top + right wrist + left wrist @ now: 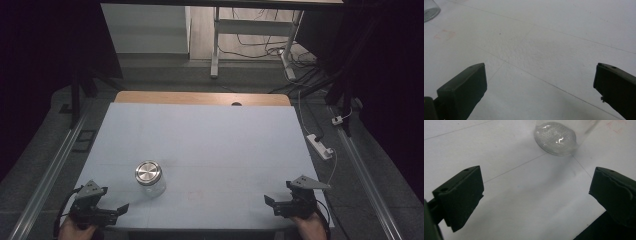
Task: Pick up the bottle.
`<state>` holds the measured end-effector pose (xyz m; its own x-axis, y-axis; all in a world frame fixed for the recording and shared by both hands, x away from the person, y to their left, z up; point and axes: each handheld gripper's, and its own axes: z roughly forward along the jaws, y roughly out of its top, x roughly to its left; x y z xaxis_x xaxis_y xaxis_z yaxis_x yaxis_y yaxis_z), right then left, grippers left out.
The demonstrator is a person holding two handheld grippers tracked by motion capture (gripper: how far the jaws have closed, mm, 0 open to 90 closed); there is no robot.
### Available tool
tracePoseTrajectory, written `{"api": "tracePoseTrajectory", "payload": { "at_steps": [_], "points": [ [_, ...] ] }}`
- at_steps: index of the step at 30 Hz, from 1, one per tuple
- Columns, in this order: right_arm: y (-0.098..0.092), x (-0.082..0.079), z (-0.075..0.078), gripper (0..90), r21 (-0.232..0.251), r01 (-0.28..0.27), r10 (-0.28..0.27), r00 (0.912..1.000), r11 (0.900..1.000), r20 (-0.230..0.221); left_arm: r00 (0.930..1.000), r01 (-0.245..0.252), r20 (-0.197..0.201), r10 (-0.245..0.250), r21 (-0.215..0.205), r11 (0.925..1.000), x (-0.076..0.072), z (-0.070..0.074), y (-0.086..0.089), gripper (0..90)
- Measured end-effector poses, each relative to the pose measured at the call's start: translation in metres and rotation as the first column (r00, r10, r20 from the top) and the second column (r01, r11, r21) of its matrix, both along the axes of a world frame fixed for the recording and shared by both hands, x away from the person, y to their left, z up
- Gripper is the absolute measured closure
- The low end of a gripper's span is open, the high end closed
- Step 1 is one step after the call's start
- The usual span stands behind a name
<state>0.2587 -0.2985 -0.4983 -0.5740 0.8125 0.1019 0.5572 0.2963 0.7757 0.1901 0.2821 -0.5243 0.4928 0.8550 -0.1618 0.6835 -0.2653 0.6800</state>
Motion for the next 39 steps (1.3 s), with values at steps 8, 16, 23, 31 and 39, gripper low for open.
{"api": "tracePoseTrajectory", "payload": {
  "at_steps": [8,16,23,31,39],
  "points": [
    [0.0029,0.0006,-0.0007,0.0,-0.021,-0.028,0.028,0.9996,0.999,-0.008,0.9999,0.013,-0.01,-0.013,-0.013,0.9998,0.0005,0.0,-0.0003,0.0],
    [0.0053,0.001,-0.0012,0.0,-0.032,-0.052,0.051,0.9986,0.998,-0.016,0.9997,0.021,-0.011,-0.021,-0.022,0.9995,0.0004,0.0001,0.0003,0.0],
    [0.0061,0.0012,-0.0014,0.0,-0.036,-0.064,0.063,0.9978,0.997,-0.021,0.9997,0.022,-0.011,-0.022,-0.015,0.9996,0.0003,0.0002,-0.0006,0.0],
    [0.0057,0.002,-0.0017,0.0,-0.035,-0.068,0.067,0.9973,0.997,-0.03,0.9998,0.018,0.002,-0.018,-0.013,0.9998,0.0001,0.0021,-0.0016,0.0],
    [0.006,0.0027,-0.0021,0.0,-0.035,-0.075,0.074,0.9965,0.997,-0.038,0.9992,0.028,0.027,-0.028,0.002,0.9996,0.0003,0.0069,-0.0089,0.0]
  ]
}}
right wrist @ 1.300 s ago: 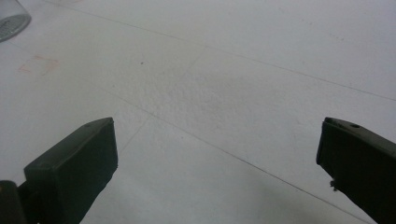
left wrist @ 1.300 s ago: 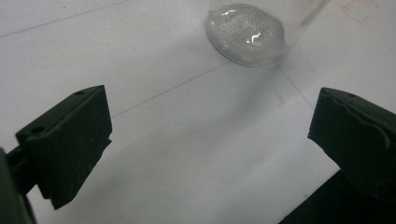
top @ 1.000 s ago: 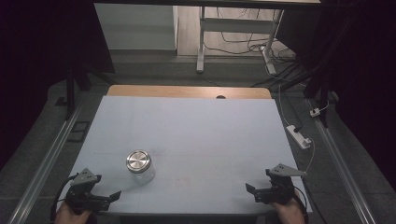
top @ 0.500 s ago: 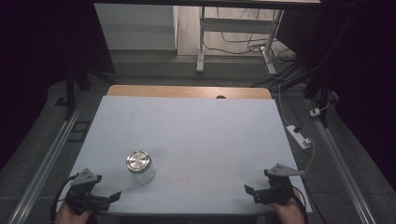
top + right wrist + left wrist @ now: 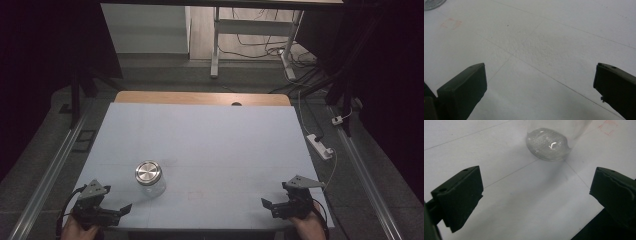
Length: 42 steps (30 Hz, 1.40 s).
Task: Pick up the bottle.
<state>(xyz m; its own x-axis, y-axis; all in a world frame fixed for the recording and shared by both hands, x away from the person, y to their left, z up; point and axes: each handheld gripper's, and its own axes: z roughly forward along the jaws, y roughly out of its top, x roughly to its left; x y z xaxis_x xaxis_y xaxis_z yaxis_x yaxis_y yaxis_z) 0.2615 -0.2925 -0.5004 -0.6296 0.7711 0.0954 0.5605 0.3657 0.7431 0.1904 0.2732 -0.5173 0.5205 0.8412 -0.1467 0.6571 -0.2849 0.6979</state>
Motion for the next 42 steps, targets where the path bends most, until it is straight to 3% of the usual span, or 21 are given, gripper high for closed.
{"api": "tracePoseTrajectory", "payload": {
  "at_steps": [11,22,33,42],
  "points": [
    [0.002,-0.001,0.0,0.0,-0.009,-0.029,0.029,0.9996,1.0,0.002,0.9998,0.012,0.017,-0.012,-0.044,0.999,0.008,0.002,-0.003,0.0],
    [0.002,0.0,0.0,0.0,-0.013,-0.031,0.031,0.9995,0.999,-0.004,0.9922,0.116,0.054,-0.112,-0.072,0.9907,0.024,-0.003,-0.011,0.0],
    [0.003,0.0,-0.001,0.0,-0.016,-0.032,0.032,0.9995,0.999,-0.007,0.9882,0.139,0.082,-0.13,-0.12,0.9831,0.039,-0.006,-0.02,0.0],
    [0.004,0.001,-0.001,0.0,-0.022,-0.038,0.038,0.9992,0.999,-0.01,0.9887,0.147,0.044,-0.143,-0.099,0.9842,0.055,-0.005,-0.032,0.0]
  ]
}}
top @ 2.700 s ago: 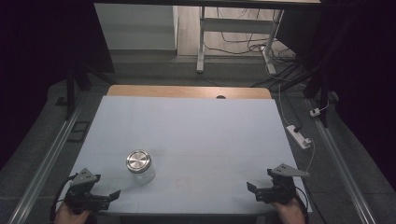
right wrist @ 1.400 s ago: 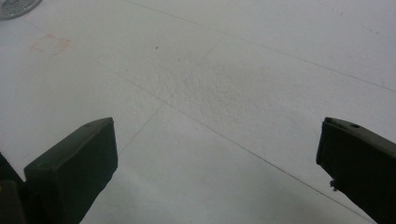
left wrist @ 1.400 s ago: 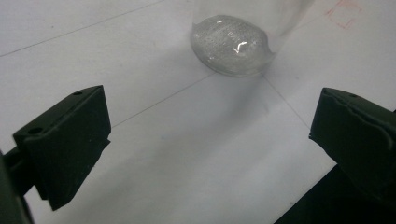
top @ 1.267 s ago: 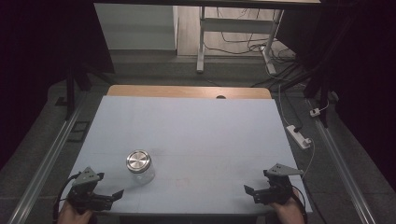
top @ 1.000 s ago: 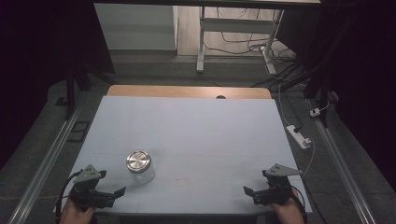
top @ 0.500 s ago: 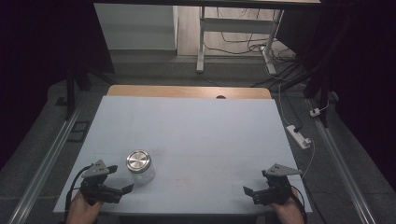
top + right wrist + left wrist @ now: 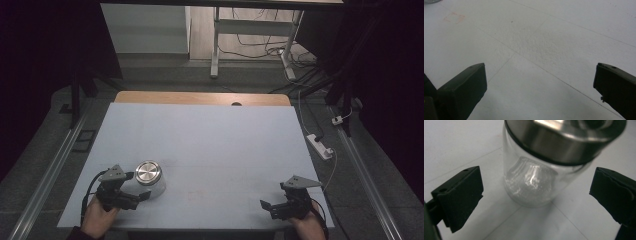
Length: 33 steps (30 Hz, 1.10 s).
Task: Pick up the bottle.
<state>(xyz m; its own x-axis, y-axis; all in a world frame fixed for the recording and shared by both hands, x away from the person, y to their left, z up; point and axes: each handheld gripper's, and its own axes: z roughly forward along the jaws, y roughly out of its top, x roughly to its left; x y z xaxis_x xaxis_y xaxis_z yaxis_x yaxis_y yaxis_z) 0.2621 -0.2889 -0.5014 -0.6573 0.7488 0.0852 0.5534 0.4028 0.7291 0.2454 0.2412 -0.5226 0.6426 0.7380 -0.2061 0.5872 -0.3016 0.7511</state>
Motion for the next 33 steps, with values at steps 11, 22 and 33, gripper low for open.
{"api": "tracePoseTrajectory", "payload": {
  "at_steps": [11,22,33],
  "points": [
    [0.001,0.0,0.0,0.0,-0.004,-0.007,0.007,1.0,1.0,-0.005,0.998,0.06,0.013,-0.061,0.067,0.9959,0.021,-0.001,-0.015,0.0],
    [0.003,0.0,-0.001,0.0,-0.016,-0.021,0.02,0.9997,1.0,-0.011,0.9951,0.095,0.02,-0.097,0.092,0.9912,0.032,-0.003,-0.025,3.0],
    [0.003,0.0,-0.001,0.1,-0.023,-0.033,0.032,0.9994,0.999,-0.011,0.9959,0.079,0.031,-0.085,0.146,0.9861,0.027,0.003,-0.031,14.7]
  ]
}}
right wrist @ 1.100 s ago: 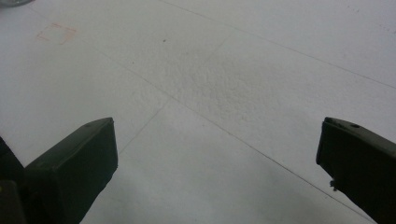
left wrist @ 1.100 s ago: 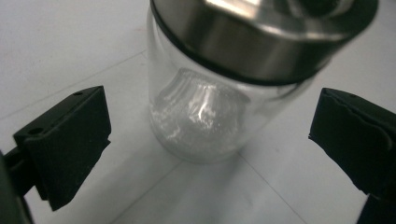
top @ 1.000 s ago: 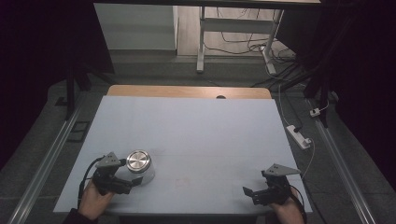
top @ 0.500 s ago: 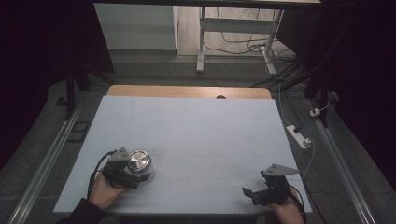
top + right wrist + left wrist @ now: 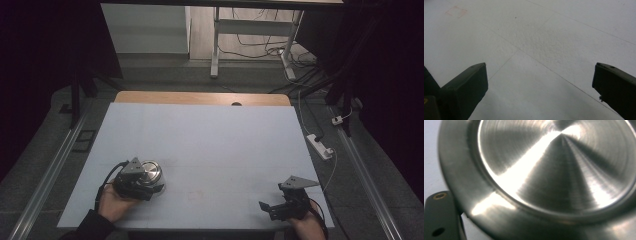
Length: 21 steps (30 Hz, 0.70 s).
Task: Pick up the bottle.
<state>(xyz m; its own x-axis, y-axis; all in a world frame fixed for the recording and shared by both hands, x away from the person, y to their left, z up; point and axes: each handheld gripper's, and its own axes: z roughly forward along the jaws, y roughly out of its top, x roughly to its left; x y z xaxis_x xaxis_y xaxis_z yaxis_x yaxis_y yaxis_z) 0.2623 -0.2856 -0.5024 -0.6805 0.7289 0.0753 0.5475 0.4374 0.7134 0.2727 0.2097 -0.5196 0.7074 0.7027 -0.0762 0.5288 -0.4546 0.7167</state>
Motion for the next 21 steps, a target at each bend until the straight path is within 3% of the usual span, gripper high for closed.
{"api": "tracePoseTrajectory", "payload": {
  "at_steps": [2,5,8,21],
  "points": [
    [0.0,0.0,0.0,0.1,-0.001,-0.002,0.002,1.0,1.0,0.001,0.9996,-0.024,0.016,0.023,0.011,0.9997,-0.001,0.002,0.001,14.9],
    [0.0,0.0,0.0,0.2,-0.003,-0.005,0.005,1.0,1.0,0.0,0.9991,-0.039,0.014,0.039,-0.029,0.9988,0.0,0.004,0.006,15.0],
    [0.001,0.0,0.0,0.3,-0.003,-0.009,0.009,1.0,1.0,-0.001,0.9989,-0.043,0.017,0.044,-0.034,0.9985,0.0,0.005,0.007,15.0],
    [0.001,0.0,0.0,1.8,-0.009,-0.014,0.014,0.9999,1.0,-0.004,0.9991,0.033,0.029,-0.032,-0.042,0.9986,0.003,0.019,-0.003,15.1]
  ]
}}
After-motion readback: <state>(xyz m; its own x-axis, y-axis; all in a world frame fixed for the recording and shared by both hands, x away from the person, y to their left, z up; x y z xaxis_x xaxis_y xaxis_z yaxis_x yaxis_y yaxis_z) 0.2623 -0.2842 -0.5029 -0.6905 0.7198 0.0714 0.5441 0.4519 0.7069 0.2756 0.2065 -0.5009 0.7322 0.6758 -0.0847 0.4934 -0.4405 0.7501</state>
